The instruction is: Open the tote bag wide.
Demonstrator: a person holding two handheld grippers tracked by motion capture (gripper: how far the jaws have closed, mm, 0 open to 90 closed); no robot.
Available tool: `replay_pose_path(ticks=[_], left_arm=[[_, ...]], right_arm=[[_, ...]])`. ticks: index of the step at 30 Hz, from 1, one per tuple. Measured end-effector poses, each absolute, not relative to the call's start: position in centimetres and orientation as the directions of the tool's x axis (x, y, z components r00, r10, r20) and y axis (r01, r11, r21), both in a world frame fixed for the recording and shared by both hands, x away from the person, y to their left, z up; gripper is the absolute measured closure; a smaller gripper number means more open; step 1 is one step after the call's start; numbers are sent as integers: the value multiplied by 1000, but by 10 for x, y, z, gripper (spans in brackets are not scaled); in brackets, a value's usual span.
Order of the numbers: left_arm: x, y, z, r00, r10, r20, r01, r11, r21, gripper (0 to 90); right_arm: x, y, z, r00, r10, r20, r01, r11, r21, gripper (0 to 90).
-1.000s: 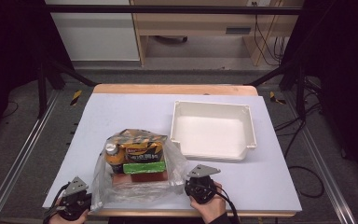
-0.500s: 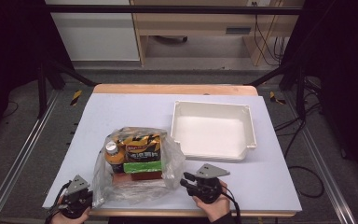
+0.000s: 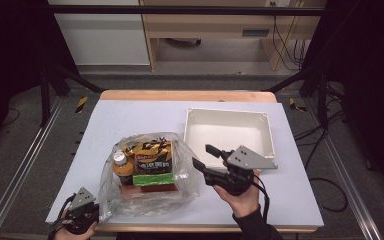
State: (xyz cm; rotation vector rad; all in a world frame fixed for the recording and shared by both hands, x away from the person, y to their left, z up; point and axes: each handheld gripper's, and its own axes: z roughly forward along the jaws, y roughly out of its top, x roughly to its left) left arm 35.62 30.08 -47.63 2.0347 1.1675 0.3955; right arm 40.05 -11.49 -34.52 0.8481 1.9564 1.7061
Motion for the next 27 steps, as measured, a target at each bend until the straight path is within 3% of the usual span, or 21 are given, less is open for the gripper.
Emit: replay_pose_path(ticks=[3,7,9,10,14,19,23,27], left_arm=[[356,302,-475,543,836,-82,597,-316,737,850],[353,306,-471,544,835,-81,569,-296,767,777],[352,309,-468,541,837,-79,548,-279,789,689],[351,311,-466,539,839,-76,534,-271,801,590],[347,314,-454,531,843,-84,475,-214,854,345],[340,316,-432,525,845,-97,412,-153,898,182],[335,317,-409,534,841,-91,359,-128,925,132],[340,319,-382,513,854,-88,318,-94,943,138]], right_arm=[[414,-97,-339,-743,665,78,176,82,981,413],[428,-78,-347,-751,657,65,215,151,965,569],[430,-75,-352,-759,647,70,231,167,959,689],[431,-74,-354,-763,642,73,242,178,954,756],[429,-74,-355,-763,644,61,248,205,947,900],[427,-74,-355,-761,646,57,249,210,945,900],[427,-75,-354,-757,651,64,253,201,946,900],[427,-76,-353,-755,653,64,254,201,946,900]])
